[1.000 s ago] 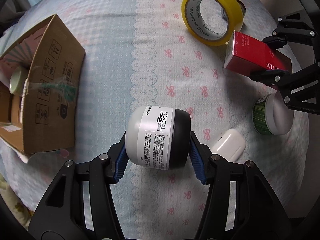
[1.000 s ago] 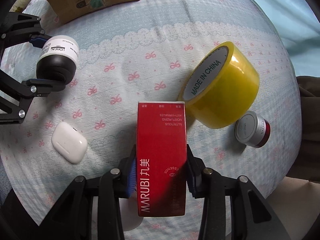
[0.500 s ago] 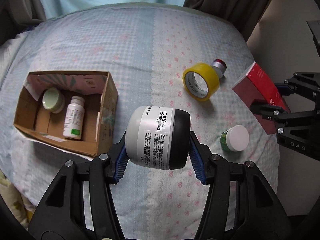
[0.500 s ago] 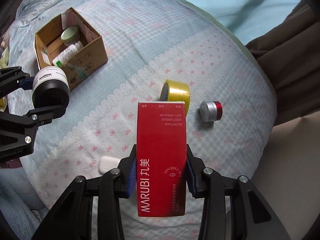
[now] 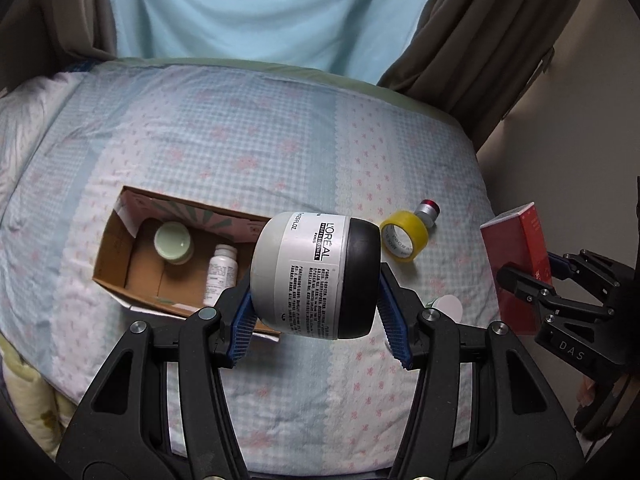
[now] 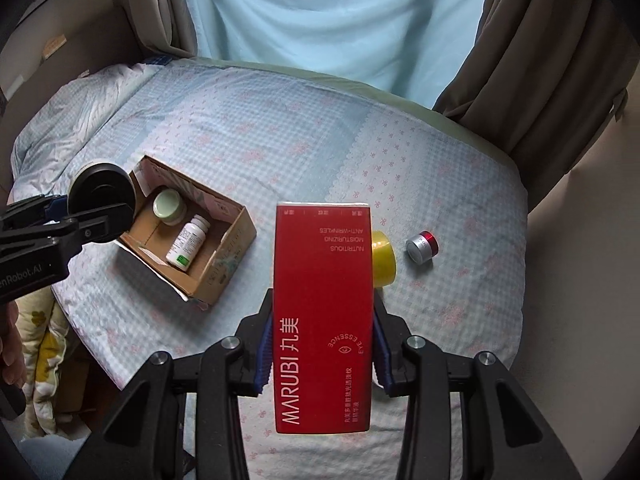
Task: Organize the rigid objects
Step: 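Carry the L'Oreal jar and red box over the cardboard box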
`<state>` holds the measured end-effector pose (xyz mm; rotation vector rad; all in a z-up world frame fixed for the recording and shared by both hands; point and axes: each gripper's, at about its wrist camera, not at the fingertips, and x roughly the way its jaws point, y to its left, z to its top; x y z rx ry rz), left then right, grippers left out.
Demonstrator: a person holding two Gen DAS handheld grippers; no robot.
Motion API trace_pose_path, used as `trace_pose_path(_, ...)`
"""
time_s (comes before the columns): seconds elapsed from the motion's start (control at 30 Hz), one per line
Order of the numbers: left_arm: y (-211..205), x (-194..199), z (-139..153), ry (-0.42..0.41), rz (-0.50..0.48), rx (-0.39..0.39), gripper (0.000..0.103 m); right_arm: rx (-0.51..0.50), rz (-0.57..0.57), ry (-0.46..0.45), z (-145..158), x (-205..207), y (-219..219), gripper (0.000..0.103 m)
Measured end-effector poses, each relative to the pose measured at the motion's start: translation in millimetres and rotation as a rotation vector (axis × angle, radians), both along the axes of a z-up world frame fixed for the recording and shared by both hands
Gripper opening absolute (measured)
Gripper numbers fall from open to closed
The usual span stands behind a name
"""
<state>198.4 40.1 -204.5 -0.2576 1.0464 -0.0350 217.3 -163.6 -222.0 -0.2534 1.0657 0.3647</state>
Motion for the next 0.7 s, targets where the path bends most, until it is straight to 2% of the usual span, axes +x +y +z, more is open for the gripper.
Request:
trace_pose_path(0.17,63,3,7,-0.019,-0.047,0.049,0.051,0.052,-0.091,-0.017,20,-4,45,0.038)
trace_pose_path(0.33,133,8,9,-0.013,-0.099,0.072,0.051,0.154,-0.216,0.030,22,-2,100,0.038)
trace_pose_path(0.43,168,16,2,0.002,-0.139,0.103,0.051,0.194,-0.267,0.053,16,1,137,0.038)
trace_pose_path(0.53,199,24,-10,0.036,-0.154,0.090,0.051,0.232,-0.303,0.095,6,5,172,0.038)
trace_pose_path(0.7,228,39,-40,0.093,-0.191,0.104,0.051,0.273,-0.336,0.170,-18,18,217,0.038)
